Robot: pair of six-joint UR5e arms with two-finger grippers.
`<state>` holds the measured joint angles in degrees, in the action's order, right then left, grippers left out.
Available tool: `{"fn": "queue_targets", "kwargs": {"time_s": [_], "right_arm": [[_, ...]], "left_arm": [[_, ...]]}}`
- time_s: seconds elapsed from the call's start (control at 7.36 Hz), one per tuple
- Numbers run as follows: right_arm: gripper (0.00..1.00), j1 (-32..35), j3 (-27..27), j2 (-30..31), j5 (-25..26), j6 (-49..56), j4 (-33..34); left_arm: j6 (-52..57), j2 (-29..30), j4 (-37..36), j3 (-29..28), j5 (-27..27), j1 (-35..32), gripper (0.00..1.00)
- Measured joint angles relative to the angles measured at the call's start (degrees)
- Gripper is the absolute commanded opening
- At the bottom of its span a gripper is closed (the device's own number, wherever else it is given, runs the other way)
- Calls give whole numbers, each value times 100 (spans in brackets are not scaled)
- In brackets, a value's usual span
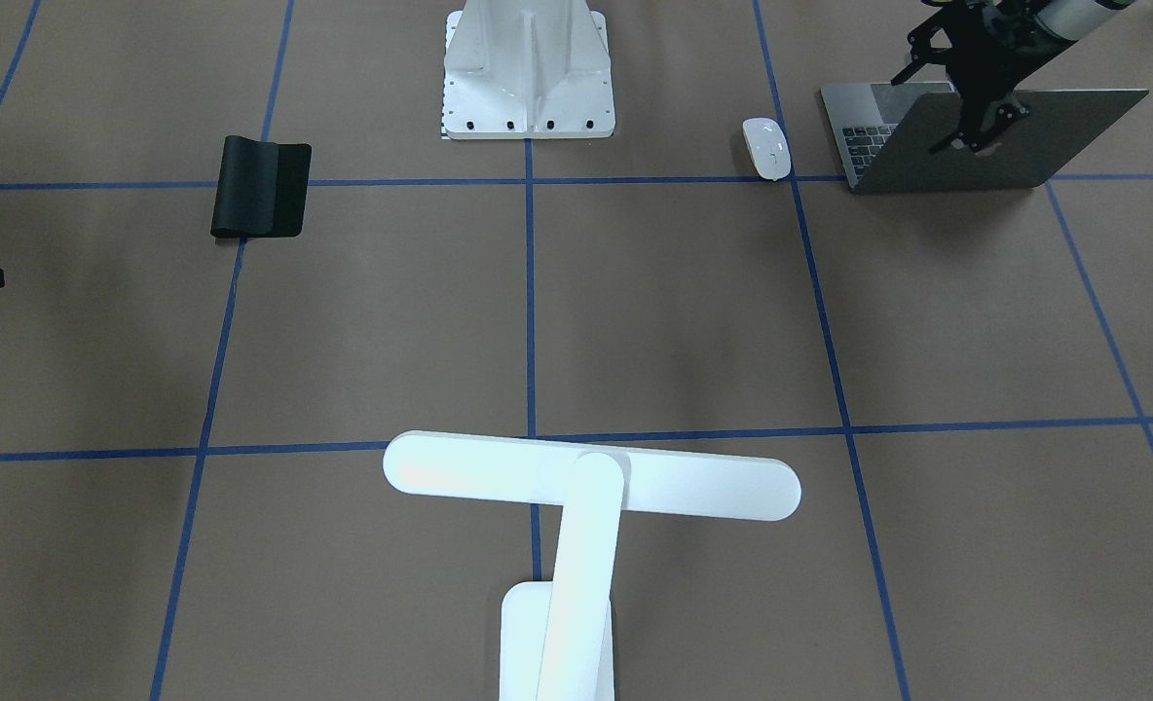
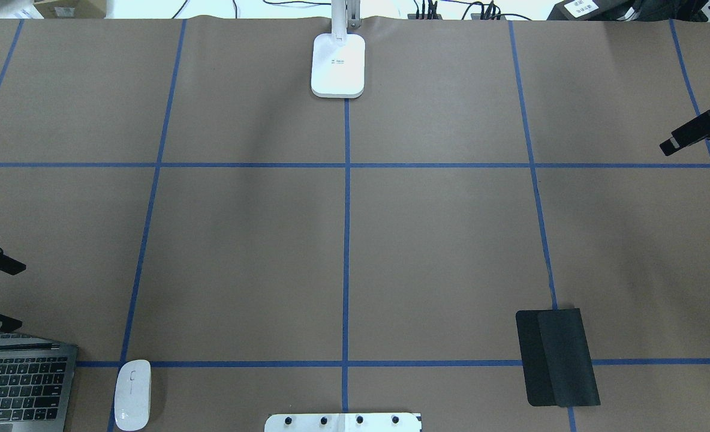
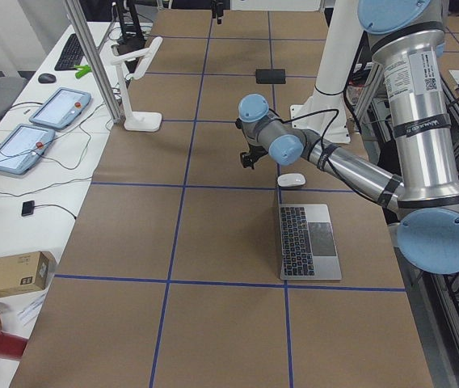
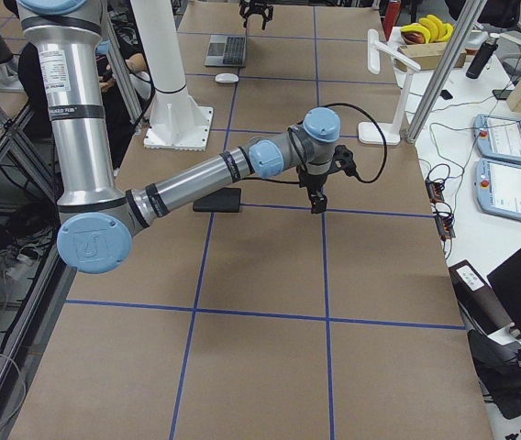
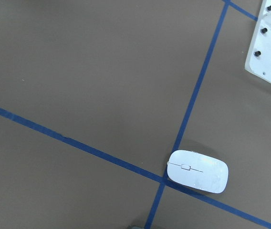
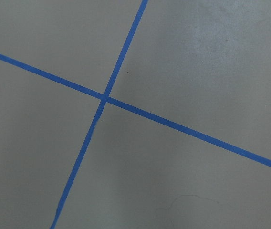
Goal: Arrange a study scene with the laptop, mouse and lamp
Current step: 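Grasp the silver laptop edge with the left gripper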
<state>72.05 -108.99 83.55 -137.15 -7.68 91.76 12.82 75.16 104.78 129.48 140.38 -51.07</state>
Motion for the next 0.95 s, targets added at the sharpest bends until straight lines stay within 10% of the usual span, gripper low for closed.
{"fn": "queue_targets", "kwargs": {"time_s": [0.95], "right_arm": [[100,-63,0,-5,13,3,0]], "left_arm": [[162,-605,166,87,-323,152,99]]}}
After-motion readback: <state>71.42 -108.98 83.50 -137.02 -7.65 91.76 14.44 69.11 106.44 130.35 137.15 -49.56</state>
